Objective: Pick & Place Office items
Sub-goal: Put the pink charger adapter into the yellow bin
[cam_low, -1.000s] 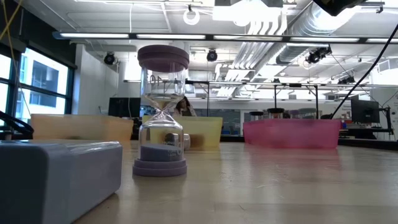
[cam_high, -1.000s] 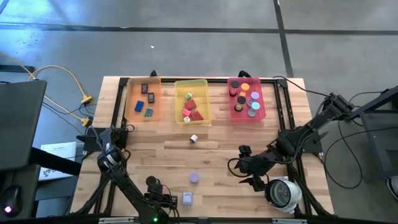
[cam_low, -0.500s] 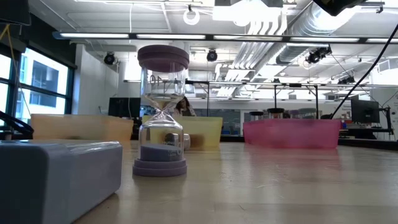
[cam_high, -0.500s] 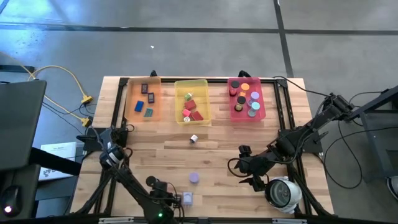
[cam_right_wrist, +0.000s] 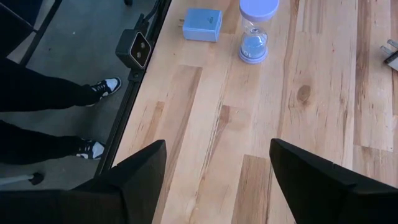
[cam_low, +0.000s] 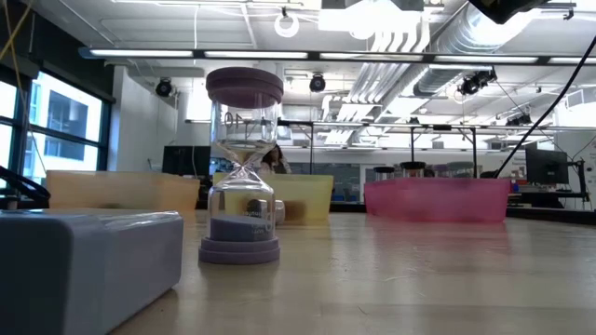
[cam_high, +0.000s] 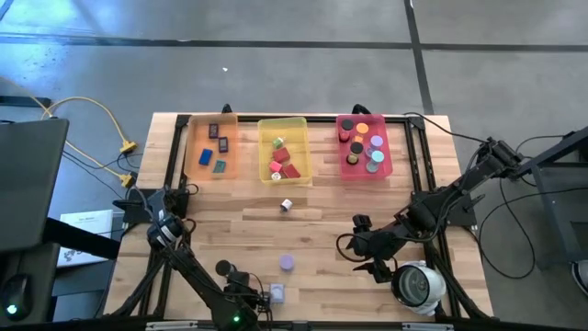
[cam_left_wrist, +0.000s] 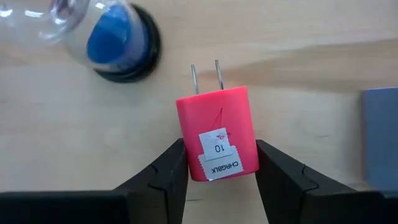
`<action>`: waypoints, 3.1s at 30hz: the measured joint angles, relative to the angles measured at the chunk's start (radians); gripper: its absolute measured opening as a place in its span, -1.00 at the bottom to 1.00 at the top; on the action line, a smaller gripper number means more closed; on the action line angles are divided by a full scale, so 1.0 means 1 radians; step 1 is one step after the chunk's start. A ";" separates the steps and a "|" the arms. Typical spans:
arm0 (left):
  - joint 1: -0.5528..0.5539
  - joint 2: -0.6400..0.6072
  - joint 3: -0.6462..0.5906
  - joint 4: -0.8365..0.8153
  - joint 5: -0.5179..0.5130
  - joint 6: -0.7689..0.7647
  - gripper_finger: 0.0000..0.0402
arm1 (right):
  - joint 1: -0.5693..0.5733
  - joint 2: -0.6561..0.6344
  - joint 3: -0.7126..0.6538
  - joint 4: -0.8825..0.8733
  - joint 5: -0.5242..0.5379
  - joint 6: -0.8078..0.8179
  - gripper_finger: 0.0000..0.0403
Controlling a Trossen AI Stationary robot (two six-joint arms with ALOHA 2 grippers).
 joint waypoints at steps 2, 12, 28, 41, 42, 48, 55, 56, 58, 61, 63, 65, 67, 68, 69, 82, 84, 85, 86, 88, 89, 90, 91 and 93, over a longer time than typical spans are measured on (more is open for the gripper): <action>0.000 -0.003 0.007 -0.001 -0.023 0.001 -0.28 | 0.000 0.000 0.000 0.000 0.000 0.000 0.38; 0.005 -0.084 0.015 -0.018 -0.111 0.026 -0.28 | 0.000 0.000 0.000 -0.007 0.000 0.000 0.38; 0.009 -0.302 0.015 0.013 -0.398 0.136 -0.28 | 0.001 0.000 0.000 0.044 0.060 -0.015 0.38; 0.065 -0.519 0.015 0.055 -0.879 0.797 -0.28 | -0.030 -0.038 0.000 0.394 0.335 -0.018 0.38; 0.075 -0.535 0.015 0.067 -0.884 0.843 -0.28 | -0.038 -0.044 0.000 0.403 0.364 -0.027 0.38; 0.157 -0.622 0.015 0.299 -0.834 1.313 -0.28 | -0.105 -0.080 0.000 0.519 0.494 -0.051 0.38; 0.309 -0.685 0.015 0.644 -0.539 1.837 -0.28 | -0.131 -0.110 0.000 0.795 0.348 -0.078 0.38; 0.330 -0.688 0.015 0.684 -0.492 1.892 -0.28 | -0.130 -0.111 0.000 0.857 0.333 -0.078 0.38; 0.372 -0.690 0.015 0.746 -0.407 1.974 -0.28 | -0.128 -0.112 0.000 0.963 0.303 -0.081 0.38; 0.424 -0.689 0.014 0.802 -0.287 2.038 -0.28 | -0.128 -0.112 0.000 1.064 0.331 -0.132 0.37; 0.451 -0.686 0.014 0.834 -0.225 2.068 -0.28 | -0.129 -0.112 0.000 1.079 0.386 -0.175 0.37; 0.470 -0.684 0.014 0.844 -0.193 2.091 -0.28 | -0.129 -0.112 0.000 1.080 0.432 -0.220 0.36; 0.480 -0.684 0.014 0.861 -0.178 2.102 -0.28 | -0.128 -0.114 0.000 1.084 0.440 -0.232 0.35; 0.484 -0.684 0.014 0.860 -0.175 2.103 -0.28 | -0.128 -0.114 0.000 1.084 0.437 -0.223 0.35; 0.487 -0.684 0.014 0.856 -0.174 2.104 -0.28 | -0.128 -0.114 0.000 1.081 0.433 -0.202 0.35; 0.489 -0.682 0.014 0.853 -0.127 2.136 -0.28 | -0.100 -0.103 0.000 1.073 0.421 -0.184 0.48; 0.489 -0.681 0.014 0.854 -0.097 2.137 -0.28 | -0.086 -0.103 0.000 1.078 0.434 -0.229 0.50; 0.490 -0.681 0.014 0.854 -0.086 2.137 -0.28 | -0.077 -0.102 0.000 1.083 0.449 -0.245 0.50; 0.490 -0.681 0.014 0.856 -0.083 2.137 -0.28 | -0.069 -0.102 0.000 1.083 0.466 -0.259 0.51; 0.490 -0.681 0.014 0.862 -0.080 2.138 -0.28 | -0.055 -0.102 0.000 1.081 0.494 -0.270 0.52; 0.490 -0.681 0.014 0.861 -0.080 2.138 -0.28 | -0.050 -0.101 0.000 1.080 0.501 -0.275 0.52; 0.492 -0.681 0.014 0.860 -0.080 2.139 -0.28 | -0.045 -0.101 0.000 1.080 0.502 -0.279 0.52; 0.496 -0.681 0.014 0.859 -0.079 2.144 -0.28 | -0.041 -0.101 0.000 1.080 0.502 -0.280 0.52; 0.501 -0.681 0.014 0.858 -0.076 2.159 -0.28 | -0.038 -0.101 0.000 1.083 0.502 -0.280 0.52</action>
